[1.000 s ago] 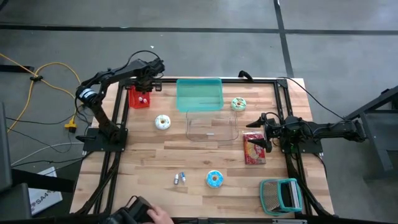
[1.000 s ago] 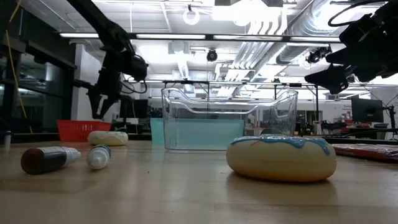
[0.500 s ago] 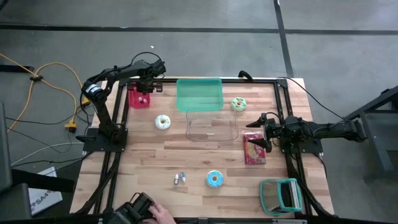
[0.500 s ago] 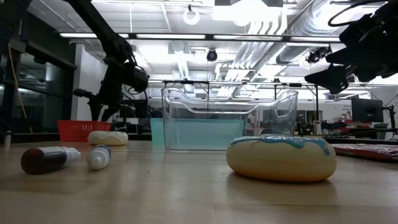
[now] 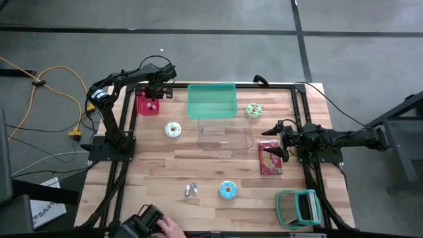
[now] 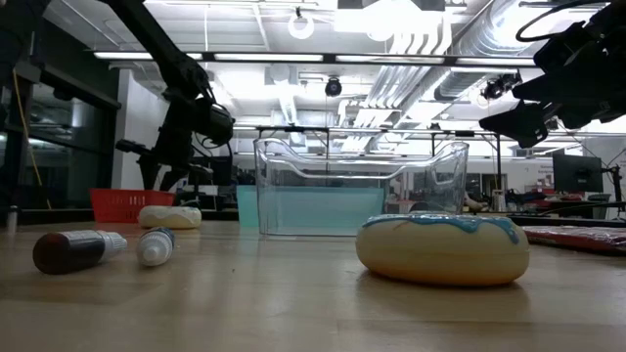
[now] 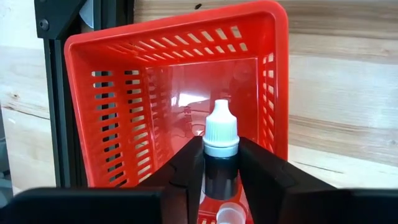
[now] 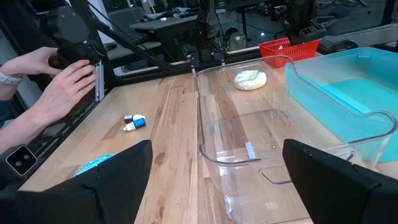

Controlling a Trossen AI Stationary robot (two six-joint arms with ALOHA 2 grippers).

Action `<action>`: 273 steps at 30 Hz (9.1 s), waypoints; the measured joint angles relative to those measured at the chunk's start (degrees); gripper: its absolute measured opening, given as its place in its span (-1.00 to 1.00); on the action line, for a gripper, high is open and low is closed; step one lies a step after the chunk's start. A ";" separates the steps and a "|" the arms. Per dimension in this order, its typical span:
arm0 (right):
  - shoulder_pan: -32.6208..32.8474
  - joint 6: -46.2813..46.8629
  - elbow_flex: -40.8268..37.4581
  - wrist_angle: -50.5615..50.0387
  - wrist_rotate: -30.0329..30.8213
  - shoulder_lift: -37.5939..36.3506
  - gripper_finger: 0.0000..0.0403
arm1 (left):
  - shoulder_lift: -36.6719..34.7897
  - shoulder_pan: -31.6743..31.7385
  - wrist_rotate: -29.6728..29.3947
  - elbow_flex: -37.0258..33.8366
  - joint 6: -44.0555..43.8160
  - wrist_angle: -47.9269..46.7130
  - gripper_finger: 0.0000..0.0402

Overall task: Pick & Place Food Item
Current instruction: Put the top red food coloring bottle into the red bin, then put the blue food coloring bottle into the red bin

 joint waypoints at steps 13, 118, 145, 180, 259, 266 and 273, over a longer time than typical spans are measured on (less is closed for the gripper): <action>0.00 0.00 0.00 0.00 0.00 0.01 0.74 | -0.01 0.90 -0.76 0.00 -0.02 -0.54 -0.47; 0.00 0.00 -0.01 0.00 -0.02 0.01 0.74 | -17.70 -63.16 11.11 0.02 -2.75 -5.82 -0.47; -0.01 0.00 -0.02 0.01 -0.01 0.01 0.74 | -17.70 -82.87 14.03 0.02 -1.68 -1.87 -0.47; 0.00 0.00 0.00 0.00 -0.02 0.00 0.74 | -12.64 -82.66 13.75 0.02 30.70 16.40 -0.47; 0.00 0.00 0.00 0.02 -0.02 0.01 0.74 | -3.18 -80.19 27.54 0.02 75.28 23.77 -0.47; 0.00 0.00 0.00 0.00 0.00 0.02 0.74 | -1.27 -78.51 27.91 0.07 77.25 27.05 -0.47; -0.02 0.00 -0.02 0.00 -0.04 0.06 0.74 | 0.56 -77.37 28.77 0.00 77.46 27.74 -0.47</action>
